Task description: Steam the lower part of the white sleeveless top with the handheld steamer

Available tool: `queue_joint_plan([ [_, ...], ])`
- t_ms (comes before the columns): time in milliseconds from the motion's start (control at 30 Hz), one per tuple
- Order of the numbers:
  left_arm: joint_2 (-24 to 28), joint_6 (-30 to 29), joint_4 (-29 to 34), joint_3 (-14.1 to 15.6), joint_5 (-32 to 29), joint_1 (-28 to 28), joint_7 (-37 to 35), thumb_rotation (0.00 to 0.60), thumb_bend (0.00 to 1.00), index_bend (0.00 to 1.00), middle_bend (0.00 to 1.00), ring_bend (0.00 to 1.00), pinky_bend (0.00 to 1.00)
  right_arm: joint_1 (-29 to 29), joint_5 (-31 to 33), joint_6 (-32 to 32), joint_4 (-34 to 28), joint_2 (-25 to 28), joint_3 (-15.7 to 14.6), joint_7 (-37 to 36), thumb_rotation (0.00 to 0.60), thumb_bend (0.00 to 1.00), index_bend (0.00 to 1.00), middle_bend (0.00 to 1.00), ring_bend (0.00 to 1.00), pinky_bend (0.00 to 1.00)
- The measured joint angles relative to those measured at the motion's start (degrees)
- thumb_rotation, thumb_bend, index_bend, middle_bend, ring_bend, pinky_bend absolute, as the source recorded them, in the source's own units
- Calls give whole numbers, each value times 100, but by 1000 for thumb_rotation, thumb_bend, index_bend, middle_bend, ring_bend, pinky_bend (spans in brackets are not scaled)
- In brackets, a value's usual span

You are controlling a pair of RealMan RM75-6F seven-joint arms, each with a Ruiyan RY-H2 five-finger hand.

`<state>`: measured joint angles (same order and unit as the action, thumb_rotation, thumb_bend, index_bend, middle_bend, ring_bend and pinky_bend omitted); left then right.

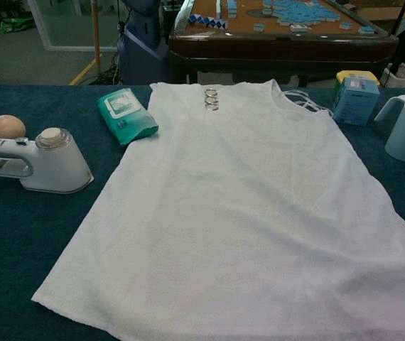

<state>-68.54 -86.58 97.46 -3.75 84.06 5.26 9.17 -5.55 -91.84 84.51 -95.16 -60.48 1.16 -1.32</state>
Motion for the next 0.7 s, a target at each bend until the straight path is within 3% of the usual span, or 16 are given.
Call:
queue_joint_plan([
  [433, 27, 29, 66, -179, 39, 165, -45, 600, 53, 208, 203, 176, 256, -139, -11, 68, -177, 319, 234, -42, 600, 192, 0, 140, 16, 0],
  [700, -42, 639, 52, -440, -233, 637, 68, 600, 53, 208, 203, 176, 255, -246, 197, 243, -494, 553, 602, 434, 600, 192, 0, 140, 16, 0],
])
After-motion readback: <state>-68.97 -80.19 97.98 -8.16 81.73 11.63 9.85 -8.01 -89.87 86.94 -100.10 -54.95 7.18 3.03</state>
